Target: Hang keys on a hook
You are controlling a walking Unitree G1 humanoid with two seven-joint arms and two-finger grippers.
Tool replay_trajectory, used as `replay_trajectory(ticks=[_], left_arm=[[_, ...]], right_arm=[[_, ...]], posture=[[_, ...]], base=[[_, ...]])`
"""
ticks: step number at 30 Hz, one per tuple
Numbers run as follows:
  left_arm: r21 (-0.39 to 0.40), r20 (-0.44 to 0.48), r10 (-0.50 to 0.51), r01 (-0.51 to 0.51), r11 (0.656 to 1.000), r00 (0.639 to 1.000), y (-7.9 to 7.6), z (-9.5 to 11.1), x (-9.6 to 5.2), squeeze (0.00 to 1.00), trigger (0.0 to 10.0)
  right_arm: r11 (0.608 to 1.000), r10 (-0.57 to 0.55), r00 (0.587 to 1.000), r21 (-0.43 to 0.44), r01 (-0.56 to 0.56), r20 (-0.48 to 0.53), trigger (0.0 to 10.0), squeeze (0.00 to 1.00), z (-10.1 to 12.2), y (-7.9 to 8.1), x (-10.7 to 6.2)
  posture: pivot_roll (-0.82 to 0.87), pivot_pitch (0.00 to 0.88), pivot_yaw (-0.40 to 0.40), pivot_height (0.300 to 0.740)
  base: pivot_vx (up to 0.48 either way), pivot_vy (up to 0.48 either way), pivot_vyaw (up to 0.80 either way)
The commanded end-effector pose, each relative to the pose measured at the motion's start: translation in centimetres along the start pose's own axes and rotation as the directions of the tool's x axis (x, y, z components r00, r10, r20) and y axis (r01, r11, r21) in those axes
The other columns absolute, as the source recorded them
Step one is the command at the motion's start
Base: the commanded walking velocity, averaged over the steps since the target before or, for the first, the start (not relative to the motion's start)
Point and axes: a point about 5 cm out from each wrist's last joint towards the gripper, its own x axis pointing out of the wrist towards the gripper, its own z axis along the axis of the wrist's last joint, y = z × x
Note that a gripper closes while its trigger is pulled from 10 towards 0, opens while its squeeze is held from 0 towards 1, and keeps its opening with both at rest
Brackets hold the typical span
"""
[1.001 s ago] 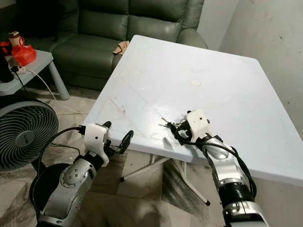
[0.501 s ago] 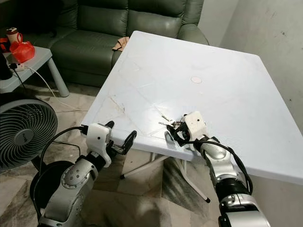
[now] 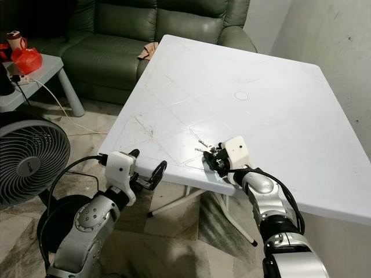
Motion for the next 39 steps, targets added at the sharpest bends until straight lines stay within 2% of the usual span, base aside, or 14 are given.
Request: replay_trajectory(ticks=[1,2,3,4,5,6,7,8,13,14,15,16,30,39], left_arm=[[0.004,0.007,-0.004,0.004,1.0,1.0,-0.4,0.3,0.0,0.0,10.0],[0.002,0.009,-0.005,0.005,1.0,1.0,-0.5,0.4,0.0,0.0,10.0],[0.002,0.009,-0.005,0.005,1.0,1.0,-0.5,0.4,-0.1,0.0,10.0],[0.003,0.011,-0.006,0.006,1.0,1.0,-0.6,0.4,-0.1,0.0,10.0],[0.003,0.012,-0.007,0.007,1.0,1.0,-0.6,0.5,-0.1,0.0,10.0],[0.003,0.013,-0.008,0.008,1.0,1.0,-0.6,0.5,-0.1,0.0,10.0],[0.004,0.014,-0.008,0.008,1.0,1.0,-0.7,0.6,-0.1,0.0,10.0],[0.003,0.016,-0.01,0.01,1.0,1.0,-0.8,0.6,-0.1,0.0,10.0],[0.002,0.013,-0.011,0.011,1.0,1.0,-0.9,0.6,-0.2,0.0,10.0],[0.003,0.011,-0.01,0.01,1.0,1.0,-0.9,0.5,-0.3,0.0,10.0],[0.003,0.011,-0.009,0.009,1.0,1.0,-0.9,0.5,-0.3,0.0,10.0],[0.003,0.01,-0.008,0.008,1.0,1.0,-0.9,0.5,-0.3,0.0,10.0],[0.001,0.005,0.002,-0.002,1.0,1.0,-0.9,0.6,-0.5,0.0,10.0],[0.001,0.003,0.007,-0.007,1.0,1.0,-0.9,0.6,-0.5,0.0,10.0]], right_arm=[[1.0,-0.005,1.0,0.027,0.006,-0.01,0.0,0.0,0.0,-0.2,0.1],[1.0,-0.007,1.0,0.019,0.008,-0.011,0.0,0.0,0.1,-0.3,0.1],[1.0,-0.014,1.0,0.012,0.014,-0.015,1.6,0.0,0.1,-0.3,0.2],[1.0,-0.011,1.0,0.01,0.011,-0.012,1.6,0.0,0.1,-0.3,0.2],[1.0,-0.009,1.0,0.005,0.009,-0.007,3.0,0.0,0.2,-0.3,0.1],[1.0,-0.017,1.0,-0.001,0.017,-0.01,6.3,0.0,0.2,-0.4,0.1],[1.0,-0.023,1.0,-0.005,0.023,-0.013,6.3,0.0,0.3,-0.5,0.1],[0.999,-0.034,0.999,0.012,0.034,-0.034,10.0,0.0,0.1,-0.7,0.2],[0.999,-0.052,0.997,0.009,0.052,-0.053,10.0,0.0,0.0,-1.0,0.2],[0.998,-0.059,0.996,0.007,0.06,-0.064,9.6,0.0,-0.1,-1.0,0.1],[0.998,-0.056,0.997,0.011,0.057,-0.06,4.0,0.0,-0.1,-1.0,0.1],[0.999,-0.052,0.997,0.011,0.052,-0.058,0.0,0.0,0.0,-1.0,0.1],[0.998,-0.066,0.995,0.02,0.067,-0.075,0.0,0.0,-0.1,-1.4,0.0],[0.997,-0.062,0.998,0.053,0.063,-0.029,0.0,0.0,0.5,-1.4,0.2]], posture=[[0.07,0.12,-0.105,0.711],[0.07,0.12,-0.105,0.711],[0.07,0.123,-0.107,0.711],[0.07,0.124,-0.107,0.711],[0.07,0.124,-0.107,0.711],[0.07,0.128,-0.108,0.711],[0.07,0.128,-0.108,0.711],[0.07,0.13,-0.11,0.711],[0.08,0.135,-0.111,0.711],[0.08,0.137,-0.111,0.711],[0.08,0.137,-0.111,0.711],[0.08,0.138,-0.111,0.711],[0.09,0.153,-0.113,0.711],[0.09,0.155,-0.112,0.711]], base=[[0.0,0.0,0.0],[0.0,0.0,0.0],[0.0,0.0,0.0],[0.0,0.0,0.0],[0.0,0.0,0.0],[0.0,0.0,0.0],[0.0,0.0,0.0],[0.0,0.0,0.0],[0.0,0.0,0.0],[0.0,0.0,0.0],[0.0,0.0,0.0],[0.0,0.0,0.0],[0.0,0.0,0.0],[0.0,0.0,0.0]])
